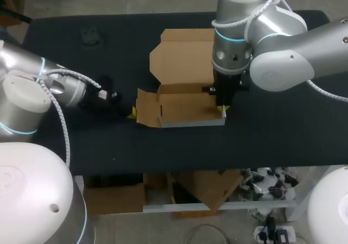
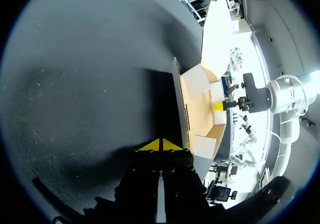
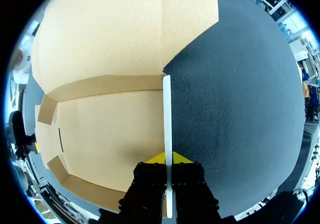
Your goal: Assemble the packaging by folding the flat box into shape, placing the metal phone stand inside, and closing the box properly
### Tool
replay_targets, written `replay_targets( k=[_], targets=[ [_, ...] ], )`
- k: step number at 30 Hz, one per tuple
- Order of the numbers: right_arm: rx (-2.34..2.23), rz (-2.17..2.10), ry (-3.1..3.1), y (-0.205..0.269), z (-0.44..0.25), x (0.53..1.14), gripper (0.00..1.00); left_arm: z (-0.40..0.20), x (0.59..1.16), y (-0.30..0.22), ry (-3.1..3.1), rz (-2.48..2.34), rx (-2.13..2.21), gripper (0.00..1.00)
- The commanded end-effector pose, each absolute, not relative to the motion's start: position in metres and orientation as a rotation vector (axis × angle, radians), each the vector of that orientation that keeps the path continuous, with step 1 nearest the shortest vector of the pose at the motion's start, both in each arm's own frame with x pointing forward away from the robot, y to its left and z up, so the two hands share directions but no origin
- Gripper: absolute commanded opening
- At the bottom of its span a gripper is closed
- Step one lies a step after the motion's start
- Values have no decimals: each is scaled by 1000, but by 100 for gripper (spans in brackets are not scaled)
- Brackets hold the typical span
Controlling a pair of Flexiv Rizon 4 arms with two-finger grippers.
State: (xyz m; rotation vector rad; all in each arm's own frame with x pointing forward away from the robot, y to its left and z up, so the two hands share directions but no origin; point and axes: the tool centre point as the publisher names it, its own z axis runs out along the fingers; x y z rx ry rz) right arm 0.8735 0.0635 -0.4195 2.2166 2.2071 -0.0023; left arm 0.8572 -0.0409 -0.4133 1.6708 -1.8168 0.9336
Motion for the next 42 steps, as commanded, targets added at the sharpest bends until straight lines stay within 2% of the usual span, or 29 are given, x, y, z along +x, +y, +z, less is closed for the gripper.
replay_targets(
  k=[1, 42],
  targets=[
    [2217, -8, 2206, 65, -419, 874, 0, -418, 860, -46, -1804, 945, 1656, 0],
    [2217, -8, 2206, 65, -419, 874, 0, -395, 859, -69, -1677, 1112, 1557, 0]
  ],
)
